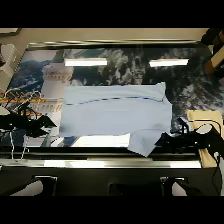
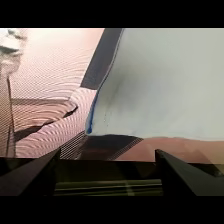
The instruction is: Fold the clothes and pants, and hang the long-sleeved shirts on hangers.
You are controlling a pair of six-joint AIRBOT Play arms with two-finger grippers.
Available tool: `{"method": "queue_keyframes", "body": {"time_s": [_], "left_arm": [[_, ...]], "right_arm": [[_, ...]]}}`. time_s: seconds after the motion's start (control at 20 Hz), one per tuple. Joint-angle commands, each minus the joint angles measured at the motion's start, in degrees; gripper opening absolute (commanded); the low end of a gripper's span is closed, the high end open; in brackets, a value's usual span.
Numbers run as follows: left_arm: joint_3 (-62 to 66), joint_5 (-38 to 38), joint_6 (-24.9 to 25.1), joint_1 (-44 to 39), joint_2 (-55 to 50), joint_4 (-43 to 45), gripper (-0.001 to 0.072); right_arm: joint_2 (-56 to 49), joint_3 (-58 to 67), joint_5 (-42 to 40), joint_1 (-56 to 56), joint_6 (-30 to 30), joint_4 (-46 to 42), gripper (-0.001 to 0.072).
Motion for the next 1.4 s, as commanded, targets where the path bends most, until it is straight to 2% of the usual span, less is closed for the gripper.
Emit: {"method": "queue_keyframes", "body": {"time_s": [0.0,0.25,0.3,0.4,0.45,0.5,0.95,1.15,1.2,1.3,1.35], "left_arm": [[-1.2,3.4,0.1,0.1,0.4,-3.2,0.0677],[-1.2,4.8,0.8,0.1,0.4,-3.4,0.0678],[-1.2,5.2,1.0,0.1,0.4,-3.4,0.0678],[-1.6,5.8,1.7,0.1,0.4,-3.4,0.0677],[-2.4,5.8,2.2,0.1,0.4,-3.3,0.0677],[-3.7,6.0,3.0,0.2,0.4,-3.3,0.0677],[-12.9,16.0,3.3,0.9,0.0,-3.5,0.0676],[-13.0,16.7,5.5,0.3,-0.4,-7.7,0.0673],[-13.0,16.6,5.5,-0.4,-0.4,-7.7,0.0657],[-13.0,15.6,5.5,-2.5,-0.4,-7.7,0.0493],[-13.0,15.1,5.5,-3.7,-0.4,-7.7,0.0453]], "right_arm": [[0.2,-2.8,-6.1,0.0,-0.3,3.0,0.0375],[0.2,-3.6,-11.5,0.0,-0.3,3.5,0.0357],[0.2,-3.6,-12.5,0.0,-0.3,3.5,0.0325],[0.2,-3.6,-13.6,0.0,-0.3,3.8,0.0183],[0.2,-3.6,-13.3,0.0,-1.0,4.1,0.0077],[0.2,-3.6,-12.9,0.0,-1.3,4.5,0.004],[0.2,-3.6,-10.0,0.0,-4.7,10.1,0.004],[0.2,-3.6,-8.3,0.0,-5.2,11.2,0.004],[0.2,-3.6,-7.9,0.0,-5.2,11.2,0.004],[0.7,-3.6,-7.5,0.0,-5.2,11.4,0.004],[1.4,-3.5,-7.4,0.0,-5.2,11.6,0.004]]}}
